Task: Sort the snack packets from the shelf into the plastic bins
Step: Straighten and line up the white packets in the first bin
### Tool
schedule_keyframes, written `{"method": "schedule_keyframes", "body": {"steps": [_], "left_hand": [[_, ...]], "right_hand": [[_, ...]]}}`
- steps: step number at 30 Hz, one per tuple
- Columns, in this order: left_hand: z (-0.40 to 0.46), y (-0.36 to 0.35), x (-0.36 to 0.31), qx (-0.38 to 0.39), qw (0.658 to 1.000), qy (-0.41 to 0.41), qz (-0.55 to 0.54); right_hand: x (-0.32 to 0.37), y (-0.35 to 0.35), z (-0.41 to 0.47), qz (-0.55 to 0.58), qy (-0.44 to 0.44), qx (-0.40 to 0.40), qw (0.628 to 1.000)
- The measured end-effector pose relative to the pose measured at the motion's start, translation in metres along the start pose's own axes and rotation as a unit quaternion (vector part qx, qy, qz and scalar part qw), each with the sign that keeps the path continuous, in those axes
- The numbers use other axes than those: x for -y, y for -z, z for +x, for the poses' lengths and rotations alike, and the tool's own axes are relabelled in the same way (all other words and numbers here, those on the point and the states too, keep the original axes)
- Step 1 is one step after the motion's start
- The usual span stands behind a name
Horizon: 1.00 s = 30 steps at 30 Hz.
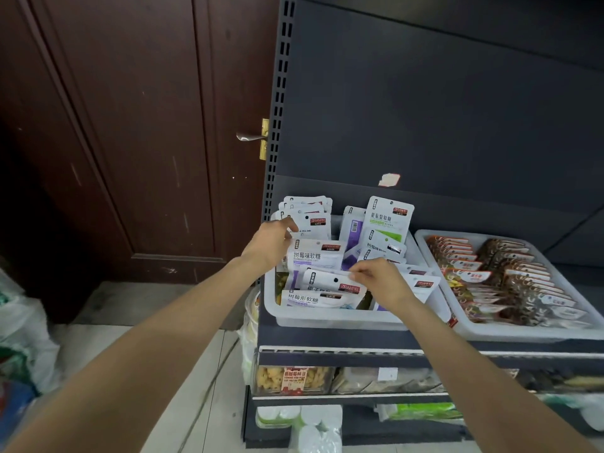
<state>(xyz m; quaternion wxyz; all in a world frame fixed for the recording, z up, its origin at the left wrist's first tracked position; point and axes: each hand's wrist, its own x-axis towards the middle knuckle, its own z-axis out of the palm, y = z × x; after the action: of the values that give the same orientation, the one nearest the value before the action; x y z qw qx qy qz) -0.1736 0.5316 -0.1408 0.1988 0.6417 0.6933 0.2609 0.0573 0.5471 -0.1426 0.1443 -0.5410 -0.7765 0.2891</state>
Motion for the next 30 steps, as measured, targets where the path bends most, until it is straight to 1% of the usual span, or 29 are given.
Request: {"method": "schedule_keyframes", "body": {"steps": [3,5,7,10,13,14,17,19,22,24,25,27,29,30], "left_hand": [[-0.001,-0.002,0.004,0.0,1.0,-0.007,-0.017],[-0.003,-0.002,0.006,0.028,0.999,-0.009,-0.032],[-0.003,-0.004,0.005,0.059,0.997,-0.022,-0.047],[-0.003,-0.008,-0.005,0.075,0.995,-0.026,-0.058],[-0.003,-0.011,-0.009,0.07,0.995,-0.025,-0.068],[-0.004,-0.011,-0.009,0.069,0.995,-0.022,-0.073],[-0.012,-0.01,-0.009,0.065,0.991,-0.013,-0.118],[-0.02,-0.008,-0.012,0.068,0.988,-0.017,-0.137],[-0.028,-0.007,-0.01,0.085,0.986,-0.012,-0.144],[-0.031,-0.007,-0.01,0.089,0.987,-0.012,-0.136],[-0.031,-0.007,-0.012,0.091,0.988,-0.019,-0.127],[-0.029,-0.01,-0.017,0.106,0.988,-0.029,-0.109],[-0.025,-0.013,-0.029,0.13,0.986,-0.035,-0.096],[-0.023,-0.015,-0.037,0.138,0.985,-0.046,-0.093]], "right_hand": [[0.004,-0.002,0.004,0.014,-0.026,-0.016,0.999],[0.008,0.001,0.004,0.018,-0.036,-0.002,0.999],[0.012,0.004,0.004,0.003,-0.047,-0.013,0.999],[0.021,0.008,0.007,-0.057,-0.056,-0.057,0.995],[0.024,0.011,0.02,-0.15,-0.041,-0.037,0.987],[0.025,0.011,0.025,-0.161,-0.037,-0.024,0.986],[0.028,0.011,0.031,-0.148,-0.059,0.006,0.987],[0.031,0.012,0.028,-0.16,-0.05,-0.017,0.986],[0.03,0.016,0.021,-0.166,-0.048,-0.106,0.979],[0.024,0.023,0.016,-0.108,-0.077,-0.167,0.977],[0.02,0.026,0.015,-0.06,-0.099,-0.183,0.976],[0.018,0.031,0.013,0.077,-0.148,-0.194,0.967],[0.025,0.033,0.009,0.23,-0.198,-0.181,0.936],[0.029,0.031,0.009,0.287,-0.208,-0.16,0.921]]}}
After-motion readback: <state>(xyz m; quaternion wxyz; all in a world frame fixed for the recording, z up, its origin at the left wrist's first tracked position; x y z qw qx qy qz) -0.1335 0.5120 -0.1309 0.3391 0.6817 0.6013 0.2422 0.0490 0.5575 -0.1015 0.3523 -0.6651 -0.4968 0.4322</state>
